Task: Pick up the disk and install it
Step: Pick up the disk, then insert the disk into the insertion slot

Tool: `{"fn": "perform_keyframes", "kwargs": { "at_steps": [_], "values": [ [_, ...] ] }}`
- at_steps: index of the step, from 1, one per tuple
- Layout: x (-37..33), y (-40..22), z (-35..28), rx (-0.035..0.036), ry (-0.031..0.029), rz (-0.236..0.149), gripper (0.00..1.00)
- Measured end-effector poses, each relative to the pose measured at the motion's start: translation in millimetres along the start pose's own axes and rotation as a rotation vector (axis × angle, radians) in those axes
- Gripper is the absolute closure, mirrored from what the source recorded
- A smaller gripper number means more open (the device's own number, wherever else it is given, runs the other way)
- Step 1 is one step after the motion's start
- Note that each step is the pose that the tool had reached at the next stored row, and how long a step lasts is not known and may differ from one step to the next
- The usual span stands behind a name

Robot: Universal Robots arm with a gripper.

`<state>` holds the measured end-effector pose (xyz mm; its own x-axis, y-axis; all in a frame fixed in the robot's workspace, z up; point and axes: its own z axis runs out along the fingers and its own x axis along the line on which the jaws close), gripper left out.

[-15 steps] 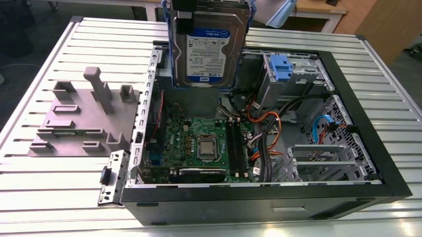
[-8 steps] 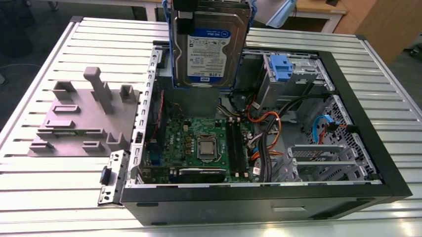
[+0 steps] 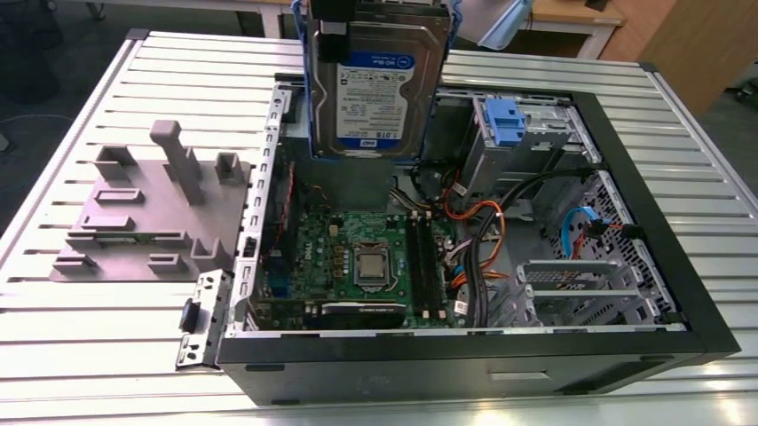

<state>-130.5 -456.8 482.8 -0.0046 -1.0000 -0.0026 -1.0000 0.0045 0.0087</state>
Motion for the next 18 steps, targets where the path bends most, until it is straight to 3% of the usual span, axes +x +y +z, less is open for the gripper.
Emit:
{"fn": "perform_keyframes", "kwargs": {
  "at_steps": [2, 4, 12, 18],
  "values": [
    [2.3, -0.3, 0.2, 0.0, 0.0, 0.0, 0.64],
    [2.5, -4.5, 0.5, 0.0001, -0.0001, 0.0, 0.64],
    [2.5, -36.6, 1.6, 0.0, 0.0003, 0.0, 0.64],
    [2.5, -37.9, 1.6, 0.0, 0.0007, 0.0, 0.64]
  ]
}}
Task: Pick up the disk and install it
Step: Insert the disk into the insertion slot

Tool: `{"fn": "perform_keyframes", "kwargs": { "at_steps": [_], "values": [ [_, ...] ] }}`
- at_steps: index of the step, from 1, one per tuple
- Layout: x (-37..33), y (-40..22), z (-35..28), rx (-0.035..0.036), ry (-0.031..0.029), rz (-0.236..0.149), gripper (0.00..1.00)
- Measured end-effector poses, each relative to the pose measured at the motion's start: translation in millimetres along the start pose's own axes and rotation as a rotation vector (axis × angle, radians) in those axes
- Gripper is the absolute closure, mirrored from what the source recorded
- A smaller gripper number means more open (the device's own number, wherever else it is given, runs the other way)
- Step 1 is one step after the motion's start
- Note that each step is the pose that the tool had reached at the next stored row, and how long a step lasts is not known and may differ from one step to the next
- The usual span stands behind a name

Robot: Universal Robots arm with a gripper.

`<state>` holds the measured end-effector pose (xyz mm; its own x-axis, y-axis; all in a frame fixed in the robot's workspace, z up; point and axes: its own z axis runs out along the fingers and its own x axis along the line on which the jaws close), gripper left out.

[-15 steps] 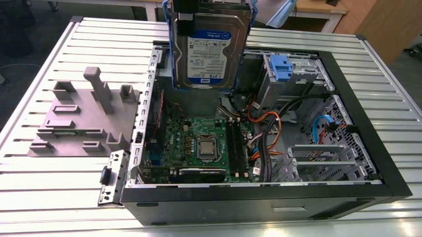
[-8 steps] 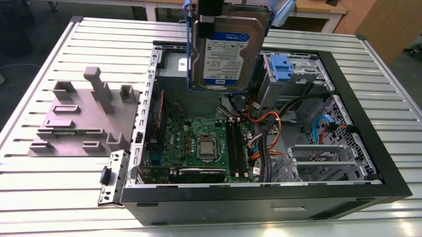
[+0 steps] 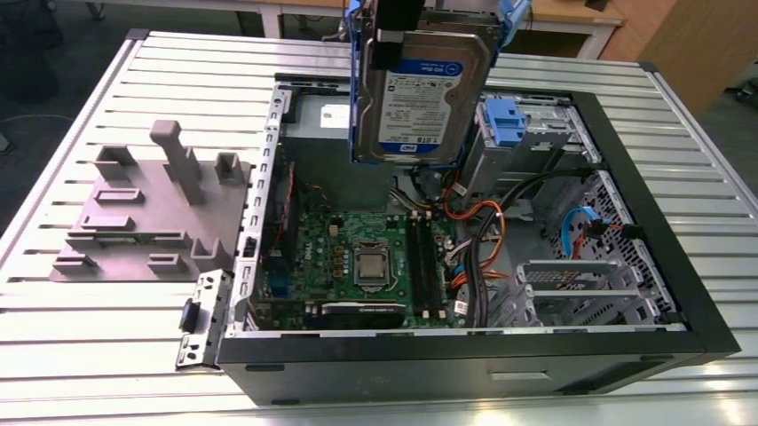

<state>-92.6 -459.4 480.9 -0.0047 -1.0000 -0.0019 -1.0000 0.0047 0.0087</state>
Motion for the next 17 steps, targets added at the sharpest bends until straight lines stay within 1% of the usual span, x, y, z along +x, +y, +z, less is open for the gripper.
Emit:
{"fn": "perform_keyframes", "kwargs": {
  "at_steps": [8, 17],
  "values": [
    [2.9, 0.0, -0.1, 0.0, 0.0022, 0.0, 0.64],
    [4.9, 0.0, 0.0, 0.0, 0.0024, 0.0, 0.64]
  ]
}}
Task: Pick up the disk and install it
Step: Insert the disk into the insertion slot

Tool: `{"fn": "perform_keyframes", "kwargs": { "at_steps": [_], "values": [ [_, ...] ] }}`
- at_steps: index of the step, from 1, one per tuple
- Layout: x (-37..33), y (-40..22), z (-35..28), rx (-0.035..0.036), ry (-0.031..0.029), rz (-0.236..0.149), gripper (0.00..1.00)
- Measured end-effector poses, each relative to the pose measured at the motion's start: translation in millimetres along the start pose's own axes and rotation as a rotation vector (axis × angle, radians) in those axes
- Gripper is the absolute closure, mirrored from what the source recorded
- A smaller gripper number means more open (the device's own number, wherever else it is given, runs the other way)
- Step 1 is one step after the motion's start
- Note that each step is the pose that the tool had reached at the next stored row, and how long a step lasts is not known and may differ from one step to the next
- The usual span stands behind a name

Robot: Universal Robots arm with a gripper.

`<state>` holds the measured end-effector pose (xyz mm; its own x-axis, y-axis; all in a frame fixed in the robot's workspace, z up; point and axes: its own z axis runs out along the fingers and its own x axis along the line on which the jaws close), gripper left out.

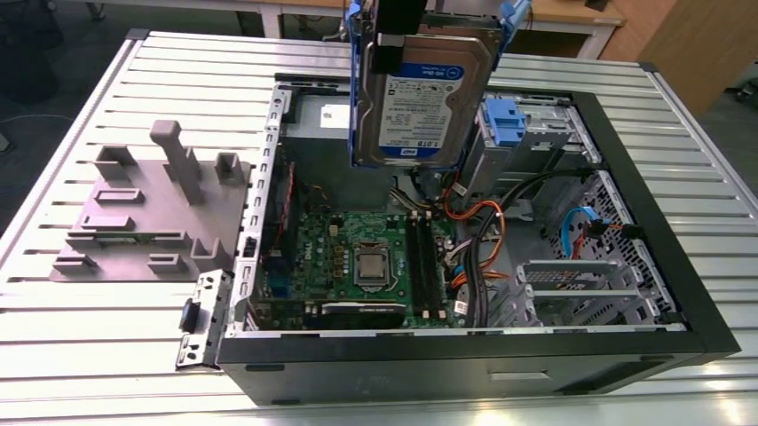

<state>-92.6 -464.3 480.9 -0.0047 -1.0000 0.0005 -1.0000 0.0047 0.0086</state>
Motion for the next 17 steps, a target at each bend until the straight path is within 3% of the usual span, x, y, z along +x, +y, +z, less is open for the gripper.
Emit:
{"fn": "perform_keyframes", "kwargs": {
  "at_steps": [17],
  "values": [
    [6.7, 0.0, 0.0, 0.0, 0.0, 0.0, 0.64]
  ]
}}
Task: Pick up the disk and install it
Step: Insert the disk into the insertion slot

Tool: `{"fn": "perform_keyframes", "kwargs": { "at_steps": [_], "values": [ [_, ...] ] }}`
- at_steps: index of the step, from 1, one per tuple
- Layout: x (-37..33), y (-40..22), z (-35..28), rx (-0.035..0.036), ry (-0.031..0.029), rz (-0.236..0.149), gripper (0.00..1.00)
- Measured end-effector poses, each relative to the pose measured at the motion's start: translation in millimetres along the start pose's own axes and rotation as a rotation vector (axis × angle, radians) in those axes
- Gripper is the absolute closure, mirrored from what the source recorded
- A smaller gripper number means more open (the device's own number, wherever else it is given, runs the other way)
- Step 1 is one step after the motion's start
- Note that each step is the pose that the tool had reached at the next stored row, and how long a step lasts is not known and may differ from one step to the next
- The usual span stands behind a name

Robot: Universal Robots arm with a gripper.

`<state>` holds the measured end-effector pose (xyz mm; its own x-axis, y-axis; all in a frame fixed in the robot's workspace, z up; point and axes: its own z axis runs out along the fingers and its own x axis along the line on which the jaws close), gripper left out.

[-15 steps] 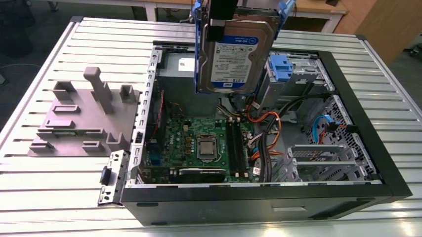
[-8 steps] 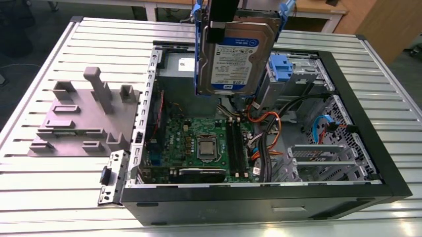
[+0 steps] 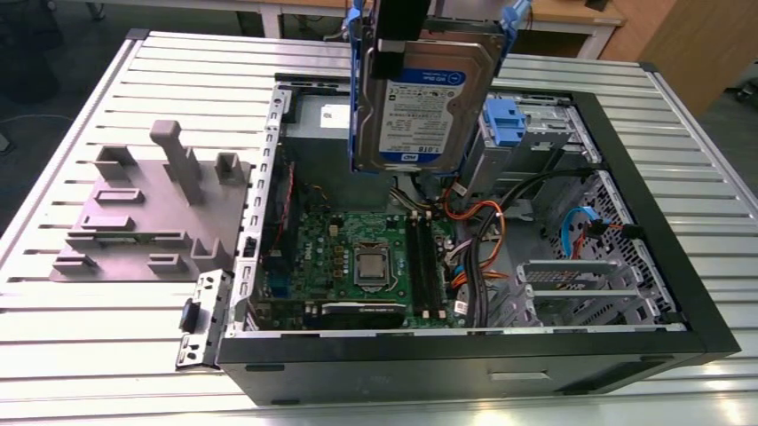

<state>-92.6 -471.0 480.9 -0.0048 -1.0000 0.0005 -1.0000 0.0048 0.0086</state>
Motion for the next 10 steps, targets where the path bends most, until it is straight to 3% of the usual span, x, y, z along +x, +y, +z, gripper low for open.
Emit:
{"fn": "perform_keyframes", "kwargs": {
  "at_steps": [10],
  "values": [
    [4.4, 0.0, 0.0, 0.0, 0.0, 0.0, 0.64]
  ]
}}
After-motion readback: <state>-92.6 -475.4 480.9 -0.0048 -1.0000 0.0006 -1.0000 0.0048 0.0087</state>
